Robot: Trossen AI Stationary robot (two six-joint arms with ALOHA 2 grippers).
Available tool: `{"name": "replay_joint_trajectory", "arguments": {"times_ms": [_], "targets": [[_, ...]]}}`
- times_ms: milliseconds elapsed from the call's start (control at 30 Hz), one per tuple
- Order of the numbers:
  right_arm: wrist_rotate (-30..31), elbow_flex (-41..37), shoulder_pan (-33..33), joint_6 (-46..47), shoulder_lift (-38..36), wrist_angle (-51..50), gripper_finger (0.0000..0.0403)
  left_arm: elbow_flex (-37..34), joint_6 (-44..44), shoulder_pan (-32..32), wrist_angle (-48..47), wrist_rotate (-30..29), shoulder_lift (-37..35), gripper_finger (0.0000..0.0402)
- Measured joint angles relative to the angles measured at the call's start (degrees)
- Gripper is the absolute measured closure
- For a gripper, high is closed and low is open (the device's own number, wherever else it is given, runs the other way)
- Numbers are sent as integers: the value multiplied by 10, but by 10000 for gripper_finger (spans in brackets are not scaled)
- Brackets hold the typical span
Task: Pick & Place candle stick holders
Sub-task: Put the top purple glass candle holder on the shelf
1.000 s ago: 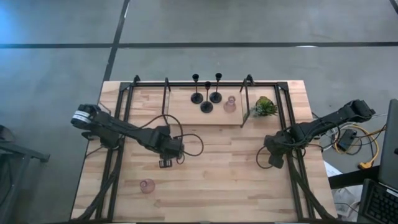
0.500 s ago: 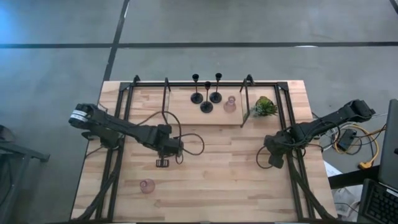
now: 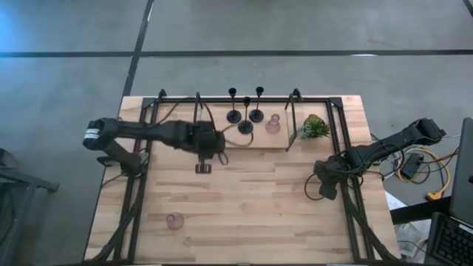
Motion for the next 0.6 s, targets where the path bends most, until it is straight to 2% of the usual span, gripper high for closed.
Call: {"name": "replay_joint_trajectory", "arguments": {"times_ms": [300, 500, 600], "targets": [[0, 0, 0, 0, 0, 0, 394, 10, 66, 122, 4, 11, 0, 367], [0, 0, 0, 0, 0, 0, 394, 9, 106, 180, 35, 71, 7, 367], [0, 0, 0, 0, 0, 0, 394, 11, 120, 199, 36, 71, 19, 367]]}}
